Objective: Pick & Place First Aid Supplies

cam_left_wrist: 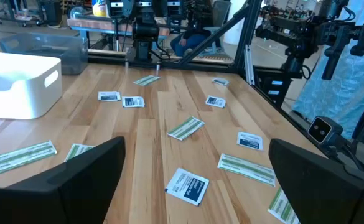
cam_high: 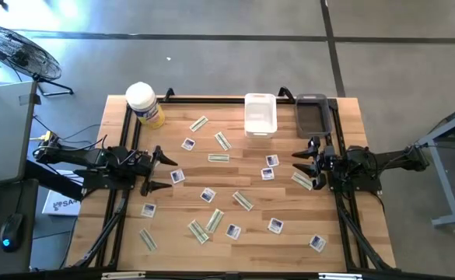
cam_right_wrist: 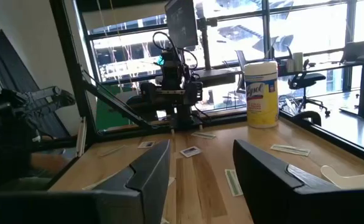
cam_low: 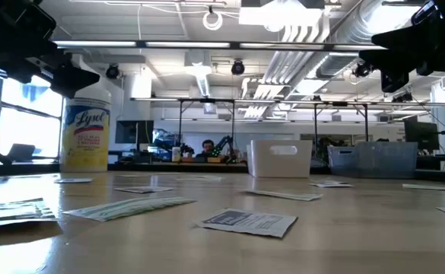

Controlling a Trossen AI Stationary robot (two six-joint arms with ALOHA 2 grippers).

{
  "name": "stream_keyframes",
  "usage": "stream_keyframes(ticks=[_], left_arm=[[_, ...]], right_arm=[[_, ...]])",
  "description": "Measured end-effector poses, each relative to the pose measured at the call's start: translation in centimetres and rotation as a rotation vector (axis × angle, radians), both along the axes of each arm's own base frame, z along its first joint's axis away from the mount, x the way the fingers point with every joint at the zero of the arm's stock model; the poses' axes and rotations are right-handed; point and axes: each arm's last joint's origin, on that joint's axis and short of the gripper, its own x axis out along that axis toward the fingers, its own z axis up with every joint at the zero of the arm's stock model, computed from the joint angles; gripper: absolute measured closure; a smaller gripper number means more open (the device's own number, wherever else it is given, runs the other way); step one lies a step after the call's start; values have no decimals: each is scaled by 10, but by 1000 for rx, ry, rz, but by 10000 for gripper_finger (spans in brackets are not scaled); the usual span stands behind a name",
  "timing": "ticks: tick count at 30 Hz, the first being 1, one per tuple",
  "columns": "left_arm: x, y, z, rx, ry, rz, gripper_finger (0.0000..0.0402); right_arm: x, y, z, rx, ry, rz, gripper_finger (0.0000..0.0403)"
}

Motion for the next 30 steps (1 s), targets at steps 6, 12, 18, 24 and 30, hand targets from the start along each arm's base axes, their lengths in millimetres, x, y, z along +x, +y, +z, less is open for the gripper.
stream_keyframes(ticks=[6, 12, 18, 24, 30], left_arm=[[0, 0, 0, 0, 1, 0, 9], [0, 0, 0, 0, 0, 0, 9], [0, 0, 0, 0, 0, 0, 9], [0, 0, 0, 0, 0, 0, 9], [0, 0, 2, -57, -13, 4, 9]], right_arm=[[0, 0, 0, 0, 0, 0, 233], [0, 0, 0, 0, 0, 0, 233], [0, 0, 0, 0, 0, 0, 233], [0, 0, 0, 0, 0, 0, 233], [0, 0, 0, 0, 0, 0, 233]])
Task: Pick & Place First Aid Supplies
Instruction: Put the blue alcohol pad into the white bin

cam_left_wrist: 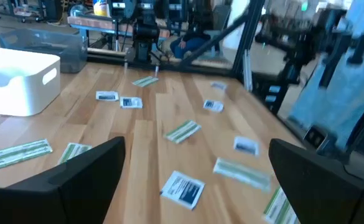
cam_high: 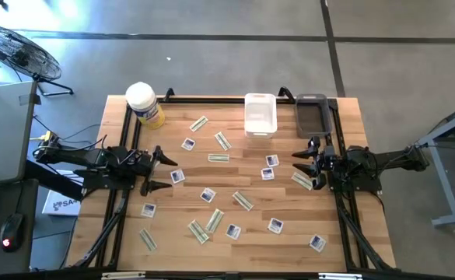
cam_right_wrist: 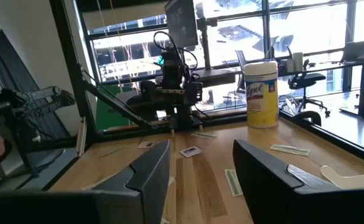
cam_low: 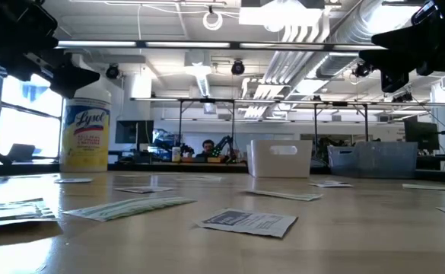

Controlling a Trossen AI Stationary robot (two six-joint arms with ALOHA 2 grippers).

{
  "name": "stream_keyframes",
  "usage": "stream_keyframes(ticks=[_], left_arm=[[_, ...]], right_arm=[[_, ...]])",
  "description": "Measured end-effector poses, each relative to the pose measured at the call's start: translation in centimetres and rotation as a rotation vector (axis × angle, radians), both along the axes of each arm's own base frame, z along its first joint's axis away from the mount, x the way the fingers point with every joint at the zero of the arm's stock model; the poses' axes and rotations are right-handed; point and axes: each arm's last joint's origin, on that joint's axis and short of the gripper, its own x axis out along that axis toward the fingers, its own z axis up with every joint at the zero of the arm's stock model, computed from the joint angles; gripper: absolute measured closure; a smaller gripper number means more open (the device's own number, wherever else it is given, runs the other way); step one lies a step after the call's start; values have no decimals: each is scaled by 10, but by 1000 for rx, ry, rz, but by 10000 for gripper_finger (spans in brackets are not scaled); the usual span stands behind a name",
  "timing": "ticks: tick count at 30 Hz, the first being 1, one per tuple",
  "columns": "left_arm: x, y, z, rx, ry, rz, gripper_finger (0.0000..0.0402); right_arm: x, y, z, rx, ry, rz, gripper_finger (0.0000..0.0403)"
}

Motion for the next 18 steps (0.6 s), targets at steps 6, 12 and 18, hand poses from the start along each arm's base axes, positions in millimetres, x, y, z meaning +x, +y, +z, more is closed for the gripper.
stream_keyframes(ticks=[6, 12, 18], left_arm=[[0, 0, 8, -31, -82, 1, 9], [-1, 0, 23, -58, -229, 3, 9], [-1, 6, 26, -103, -257, 197, 9]], right_arm=[[0, 0, 0, 0, 1, 0, 233], [0, 0, 0, 0, 0, 0, 233], [0, 0, 0, 0, 0, 0, 233]])
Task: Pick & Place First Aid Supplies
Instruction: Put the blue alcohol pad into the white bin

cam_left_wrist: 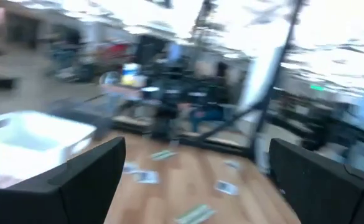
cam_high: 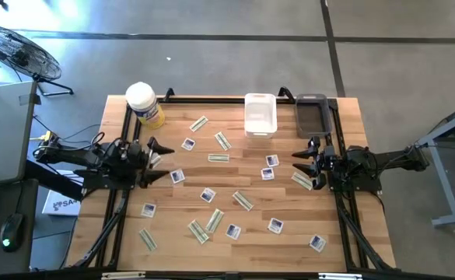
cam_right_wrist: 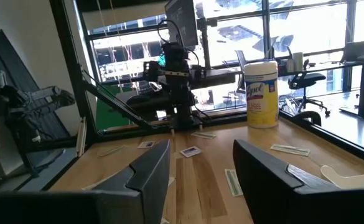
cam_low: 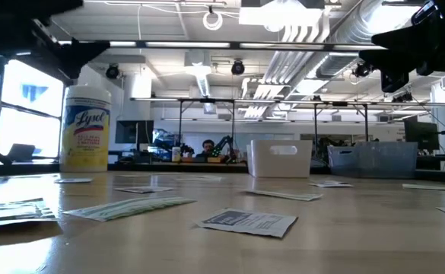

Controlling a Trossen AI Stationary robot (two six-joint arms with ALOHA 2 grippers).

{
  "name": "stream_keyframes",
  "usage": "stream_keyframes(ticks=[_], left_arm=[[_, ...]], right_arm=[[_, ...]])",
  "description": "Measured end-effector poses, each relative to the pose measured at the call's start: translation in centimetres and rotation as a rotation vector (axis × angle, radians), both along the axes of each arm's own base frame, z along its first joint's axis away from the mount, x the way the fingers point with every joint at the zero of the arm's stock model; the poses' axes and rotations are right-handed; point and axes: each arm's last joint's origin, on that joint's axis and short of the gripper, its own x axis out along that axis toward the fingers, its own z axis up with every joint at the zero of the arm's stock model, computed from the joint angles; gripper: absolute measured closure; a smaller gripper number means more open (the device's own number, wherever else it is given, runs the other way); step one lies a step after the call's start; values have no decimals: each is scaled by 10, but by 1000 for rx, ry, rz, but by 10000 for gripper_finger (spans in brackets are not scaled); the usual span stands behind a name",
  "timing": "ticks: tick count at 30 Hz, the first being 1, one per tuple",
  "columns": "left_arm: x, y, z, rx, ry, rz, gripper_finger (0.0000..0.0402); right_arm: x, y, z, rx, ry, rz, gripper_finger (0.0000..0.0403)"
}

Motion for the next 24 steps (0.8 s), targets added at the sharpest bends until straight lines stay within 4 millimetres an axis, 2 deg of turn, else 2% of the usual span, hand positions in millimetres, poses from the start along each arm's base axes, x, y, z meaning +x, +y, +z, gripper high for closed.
stream_keyframes(ticks=[4, 11, 14, 18, 24], left_arm=[[2, 5, -9, -34, 91, 170, 9], [12, 3, -8, -42, 96, 195, 9], [22, 1, -11, -27, 126, 168, 9], [39, -3, -22, -3, 261, 152, 9], [70, -8, -11, 31, 459, 156, 9]], right_arm=[[0, 0, 0, 0, 0, 0, 233], [0, 0, 0, 0, 0, 0, 233], [0, 0, 0, 0, 0, 0, 233], [0, 0, 0, 0, 0, 0, 233], [0, 0, 0, 0, 2, 0, 233]])
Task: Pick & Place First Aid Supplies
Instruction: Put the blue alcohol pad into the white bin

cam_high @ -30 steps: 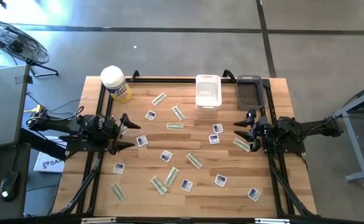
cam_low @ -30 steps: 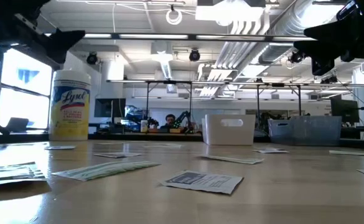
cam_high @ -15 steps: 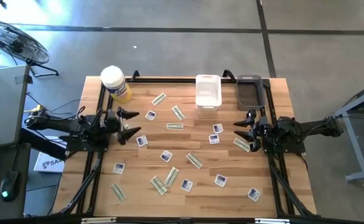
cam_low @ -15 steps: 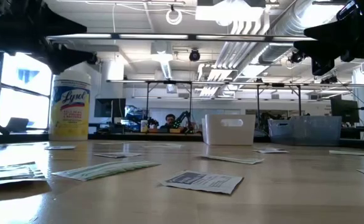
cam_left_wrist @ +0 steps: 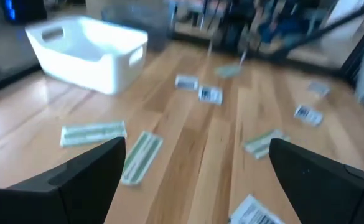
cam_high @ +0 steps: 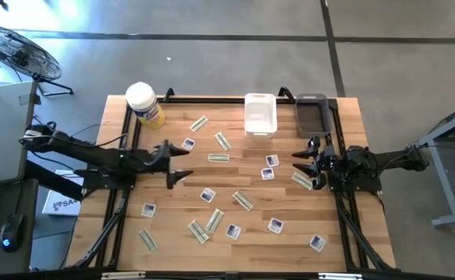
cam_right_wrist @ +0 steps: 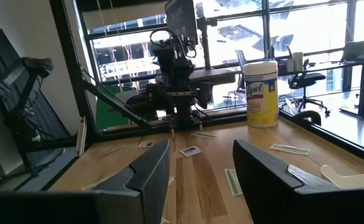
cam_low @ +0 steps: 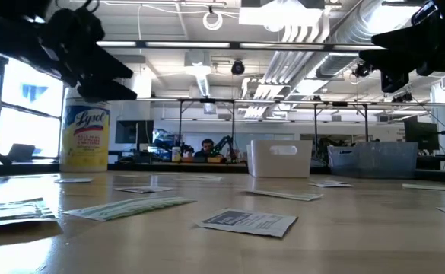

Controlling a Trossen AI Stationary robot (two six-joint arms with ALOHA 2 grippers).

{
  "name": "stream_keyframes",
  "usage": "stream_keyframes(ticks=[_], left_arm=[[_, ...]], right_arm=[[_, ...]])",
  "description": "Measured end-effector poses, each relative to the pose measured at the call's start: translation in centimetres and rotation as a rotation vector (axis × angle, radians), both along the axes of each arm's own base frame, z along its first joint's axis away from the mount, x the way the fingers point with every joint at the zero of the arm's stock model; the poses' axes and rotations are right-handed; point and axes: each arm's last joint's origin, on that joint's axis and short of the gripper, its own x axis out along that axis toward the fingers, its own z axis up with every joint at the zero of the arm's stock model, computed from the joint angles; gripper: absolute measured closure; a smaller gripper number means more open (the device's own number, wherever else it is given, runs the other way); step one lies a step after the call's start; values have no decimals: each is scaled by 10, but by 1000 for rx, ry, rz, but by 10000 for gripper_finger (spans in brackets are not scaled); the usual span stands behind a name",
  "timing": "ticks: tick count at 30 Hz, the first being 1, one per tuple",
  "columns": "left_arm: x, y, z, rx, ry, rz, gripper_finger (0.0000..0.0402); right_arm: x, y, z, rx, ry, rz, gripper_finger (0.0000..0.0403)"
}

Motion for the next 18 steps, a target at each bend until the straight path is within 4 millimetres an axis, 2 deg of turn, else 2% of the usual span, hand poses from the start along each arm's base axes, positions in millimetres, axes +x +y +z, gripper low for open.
stream_keyframes(ticks=[4, 10, 14, 18], left_arm=[[17, -4, 14, -36, 176, 6, 9], [25, -17, 28, -120, 451, 79, 19], [24, -38, 29, -123, 510, 114, 50], [20, -53, 21, -159, 529, 158, 82]], right_arm=[[0, 0, 0, 0, 1, 0, 233], [0, 0, 0, 0, 1, 0, 233], [0, 0, 0, 0, 1, 0, 233], [0, 0, 0, 0, 1, 0, 233]])
